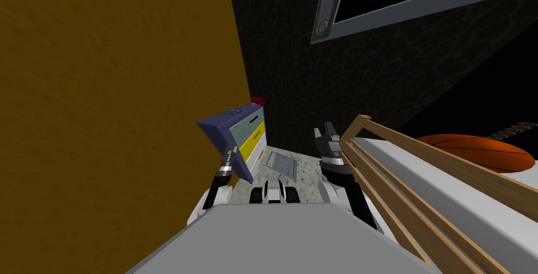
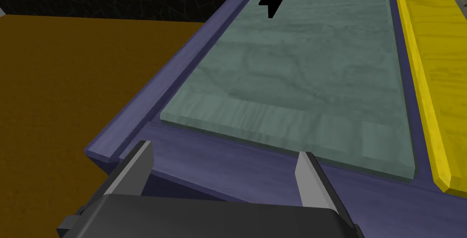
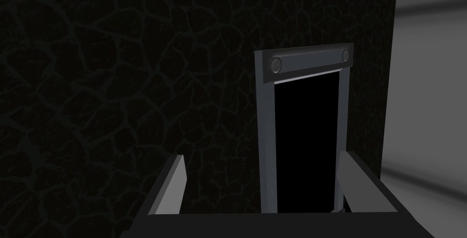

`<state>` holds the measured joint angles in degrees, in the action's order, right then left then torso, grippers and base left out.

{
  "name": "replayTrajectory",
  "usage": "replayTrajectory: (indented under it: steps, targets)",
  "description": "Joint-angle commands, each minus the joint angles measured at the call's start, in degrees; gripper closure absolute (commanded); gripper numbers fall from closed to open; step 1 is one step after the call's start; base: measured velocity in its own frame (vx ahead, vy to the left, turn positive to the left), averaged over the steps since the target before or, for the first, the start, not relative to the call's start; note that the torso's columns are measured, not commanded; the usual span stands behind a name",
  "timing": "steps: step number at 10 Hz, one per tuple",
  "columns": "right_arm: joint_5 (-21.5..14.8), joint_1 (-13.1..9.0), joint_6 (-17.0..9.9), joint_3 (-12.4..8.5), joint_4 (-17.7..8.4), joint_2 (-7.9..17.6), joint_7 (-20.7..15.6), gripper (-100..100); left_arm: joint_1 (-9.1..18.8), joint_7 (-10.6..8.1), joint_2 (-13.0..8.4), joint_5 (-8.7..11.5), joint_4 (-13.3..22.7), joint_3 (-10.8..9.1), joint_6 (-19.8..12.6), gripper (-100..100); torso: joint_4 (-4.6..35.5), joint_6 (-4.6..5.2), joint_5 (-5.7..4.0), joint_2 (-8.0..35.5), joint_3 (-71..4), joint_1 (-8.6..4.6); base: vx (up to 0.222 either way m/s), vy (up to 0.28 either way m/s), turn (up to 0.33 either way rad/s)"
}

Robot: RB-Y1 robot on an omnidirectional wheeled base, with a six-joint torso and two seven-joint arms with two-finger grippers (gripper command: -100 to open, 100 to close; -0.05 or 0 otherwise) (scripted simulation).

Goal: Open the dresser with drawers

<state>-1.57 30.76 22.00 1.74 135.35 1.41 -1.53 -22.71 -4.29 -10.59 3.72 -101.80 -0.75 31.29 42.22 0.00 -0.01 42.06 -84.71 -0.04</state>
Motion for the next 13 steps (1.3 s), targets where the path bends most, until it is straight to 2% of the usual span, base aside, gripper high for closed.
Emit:
replayTrajectory:
  steps: [1, 2, 13]
  targets:
    - [0.0, -0.01, 0.0, 0.0, 0.0, 0.0, 0.0, 0, 1.04, 0.34, 0.07, -0.26, 3.89, -0.04, 0.91, -100, 0.06, 0.0, 0.0, 0.25, 0.14, 0.0, 0.093, -0.016, -0.012]
    - [0.0, -0.01, 0.0, 0.0, 0.0, 0.0, 0.0, 0, 1.04, 0.34, 0.07, -0.26, 4.26, -0.04, 0.91, -100, 0.11, 0.01, 0.01, 0.36, 0.23, 0.04, 0.068, -0.01, -0.007]
    - [0.0, -0.02, 0.0, 0.0, 0.0, 0.0, 0.0, 0, 5.96, 1.61, 1.44, -1.39, 22.06, -0.45, 4.91, -100, -0.29, 0.26, 0.3, -0.89, -0.4, 0.65, 0.088, -0.014, -0.013]
